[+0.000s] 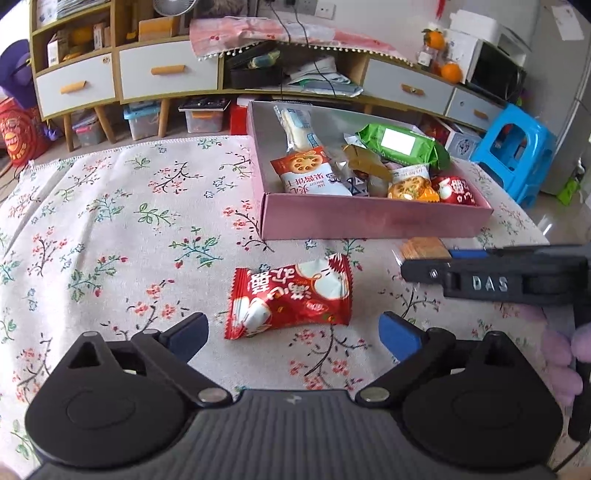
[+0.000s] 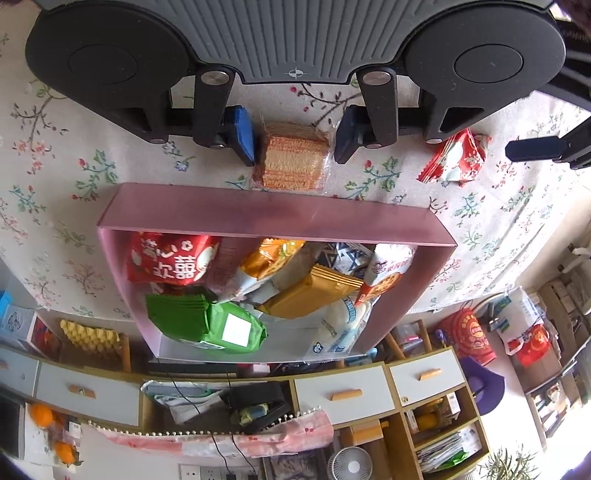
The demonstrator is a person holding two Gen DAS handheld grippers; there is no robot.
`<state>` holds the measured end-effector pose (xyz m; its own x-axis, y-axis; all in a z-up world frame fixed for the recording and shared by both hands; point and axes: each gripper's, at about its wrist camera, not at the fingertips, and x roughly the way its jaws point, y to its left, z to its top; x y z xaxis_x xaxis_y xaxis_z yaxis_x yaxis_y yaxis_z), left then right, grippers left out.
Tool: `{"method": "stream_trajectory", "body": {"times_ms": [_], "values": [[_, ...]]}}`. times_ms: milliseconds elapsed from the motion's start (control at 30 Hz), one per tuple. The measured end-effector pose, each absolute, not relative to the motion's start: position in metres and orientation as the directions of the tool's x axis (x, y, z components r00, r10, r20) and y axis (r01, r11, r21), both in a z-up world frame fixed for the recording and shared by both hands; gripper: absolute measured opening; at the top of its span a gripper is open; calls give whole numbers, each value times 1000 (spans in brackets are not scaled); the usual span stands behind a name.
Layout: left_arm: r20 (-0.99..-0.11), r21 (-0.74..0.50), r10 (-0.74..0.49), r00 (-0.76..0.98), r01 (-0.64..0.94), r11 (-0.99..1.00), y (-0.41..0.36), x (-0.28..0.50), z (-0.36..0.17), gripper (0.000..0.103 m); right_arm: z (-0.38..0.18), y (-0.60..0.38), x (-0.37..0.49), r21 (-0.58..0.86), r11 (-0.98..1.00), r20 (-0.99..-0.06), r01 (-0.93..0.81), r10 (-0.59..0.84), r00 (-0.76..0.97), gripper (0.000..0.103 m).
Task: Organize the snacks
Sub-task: 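Grasp the red-white candy bag with the left tool while the right tool grasps the wafer packet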
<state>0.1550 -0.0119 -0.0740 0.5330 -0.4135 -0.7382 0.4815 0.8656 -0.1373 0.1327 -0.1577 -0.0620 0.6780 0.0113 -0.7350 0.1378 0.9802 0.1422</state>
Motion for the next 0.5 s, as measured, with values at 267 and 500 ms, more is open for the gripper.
{"method": "stream_trajectory", "body": {"times_ms": [267,500], "values": [[-746,-133,-380,546,437,890,-31,156,-77,100,-63,-167,126,128,981,-755,143,3,656,44],[-749,-84,-337,571,423,902,-43,155,-80,80,-62,-170,124,137,981,-758,141,12,652,44]]}}
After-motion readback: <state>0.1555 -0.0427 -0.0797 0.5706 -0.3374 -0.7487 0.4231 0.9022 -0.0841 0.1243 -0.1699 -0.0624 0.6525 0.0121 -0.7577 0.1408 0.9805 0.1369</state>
